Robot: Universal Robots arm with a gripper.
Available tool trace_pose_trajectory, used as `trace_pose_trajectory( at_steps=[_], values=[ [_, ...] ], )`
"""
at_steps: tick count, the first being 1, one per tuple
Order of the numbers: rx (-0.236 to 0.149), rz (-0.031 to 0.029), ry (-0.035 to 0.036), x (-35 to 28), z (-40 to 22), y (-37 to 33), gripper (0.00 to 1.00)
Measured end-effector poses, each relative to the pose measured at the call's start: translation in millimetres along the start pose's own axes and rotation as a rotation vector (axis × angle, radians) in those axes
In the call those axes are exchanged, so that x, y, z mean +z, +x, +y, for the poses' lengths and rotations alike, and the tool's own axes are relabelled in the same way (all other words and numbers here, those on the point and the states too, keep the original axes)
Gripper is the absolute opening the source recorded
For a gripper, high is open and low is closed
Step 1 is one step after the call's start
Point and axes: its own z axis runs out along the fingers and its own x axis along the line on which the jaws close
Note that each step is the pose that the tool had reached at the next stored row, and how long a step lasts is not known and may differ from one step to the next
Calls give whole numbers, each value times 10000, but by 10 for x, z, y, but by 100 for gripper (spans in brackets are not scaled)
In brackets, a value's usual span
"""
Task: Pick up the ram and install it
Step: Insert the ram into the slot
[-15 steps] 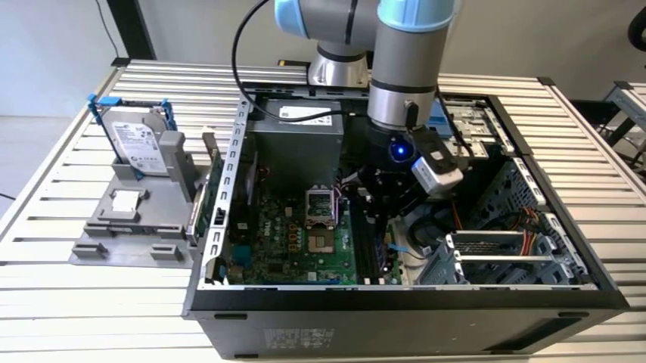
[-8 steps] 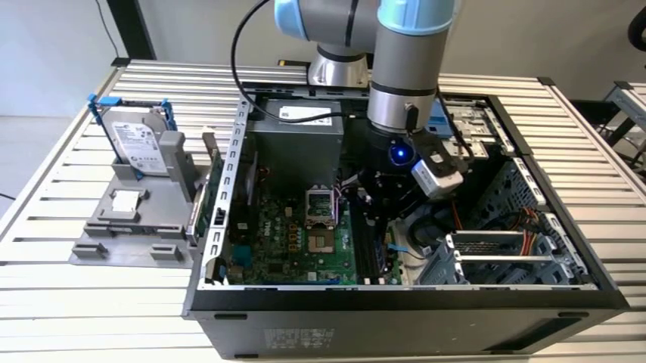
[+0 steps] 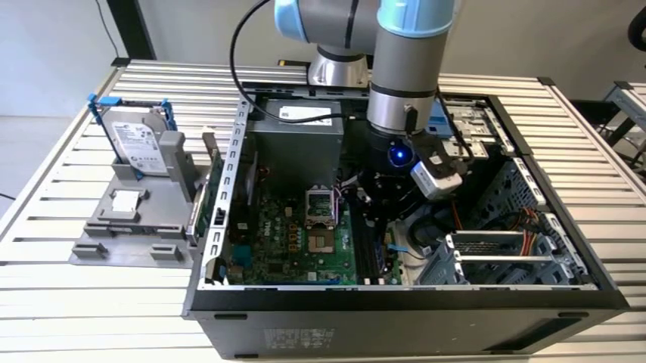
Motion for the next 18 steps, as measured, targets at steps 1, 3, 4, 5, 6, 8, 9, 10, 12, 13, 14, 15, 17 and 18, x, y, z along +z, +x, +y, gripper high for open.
trace_pose_trajectory(
  at_steps=[1, 3, 4, 5, 6, 8, 9, 10, 12, 13, 14, 15, 17, 18],
  values=[
    [1, -1, -7, -10, -3, -1, 0],
    [5, -4, -35, -51, -13, -4, 0],
    [1, -3, -21, -75, -23, -8, 0],
    [0, -1, -15, -95, -32, -14, 0],
    [2, -1, -20, -112, -37, -22, 0],
    [1, -1, -17, -146, -49, -29, 0],
    [3, 0, -17, -175, -59, -30, 0],
    [2, 1, -16, -210, -72, -31, 0],
    [2, 0, -17, -235, -80, -33, 0],
    [2, 1, -17, -235, -80, -33, 0],
    [2, 0, -18, -234, -80, -33, 0],
    [2, 0, -19, -228, -78, -33, 0],
    [2, 1, -25, -209, -70, -32, 0],
    [2, 3, -49, -200, -67, -32, 0]
  ],
)
